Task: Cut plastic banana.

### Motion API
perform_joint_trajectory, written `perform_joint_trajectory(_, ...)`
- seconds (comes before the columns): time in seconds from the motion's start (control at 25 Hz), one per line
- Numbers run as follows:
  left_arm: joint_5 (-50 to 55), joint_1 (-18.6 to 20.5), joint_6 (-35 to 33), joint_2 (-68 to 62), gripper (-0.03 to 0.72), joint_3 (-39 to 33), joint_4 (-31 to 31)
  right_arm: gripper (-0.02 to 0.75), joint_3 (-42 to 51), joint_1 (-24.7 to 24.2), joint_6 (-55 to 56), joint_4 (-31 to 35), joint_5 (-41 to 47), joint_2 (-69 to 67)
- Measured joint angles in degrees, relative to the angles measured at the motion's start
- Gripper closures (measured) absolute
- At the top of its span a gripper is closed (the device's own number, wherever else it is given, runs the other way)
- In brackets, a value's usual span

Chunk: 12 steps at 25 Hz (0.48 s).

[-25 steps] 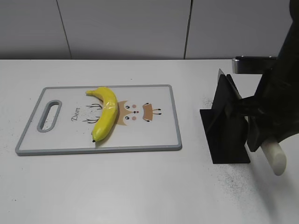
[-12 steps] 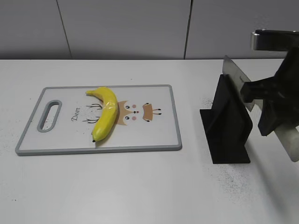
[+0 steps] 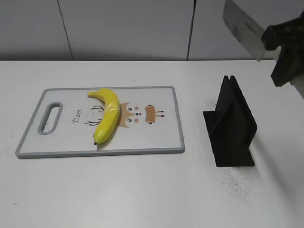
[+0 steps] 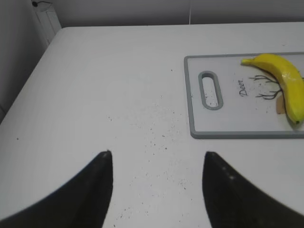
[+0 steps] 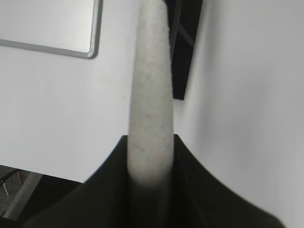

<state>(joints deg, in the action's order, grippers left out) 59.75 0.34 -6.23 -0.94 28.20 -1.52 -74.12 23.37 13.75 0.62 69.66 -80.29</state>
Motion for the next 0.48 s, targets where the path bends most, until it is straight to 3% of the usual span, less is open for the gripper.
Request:
perform_joint_trajectory(0.16,-4.0,0.0,-2.5,-6.6,0.127,2.1,-0.2,0.578,-5.0,0.0,-8.6,-0.1,0.3,-1.0)
perform_joint_trajectory(0.48,-9.8,0.0,-16.4,-28.3,0.132,9.6,-4.5,0.578,-13.6,0.0,-29.7,-0.3,0.5,-10.2)
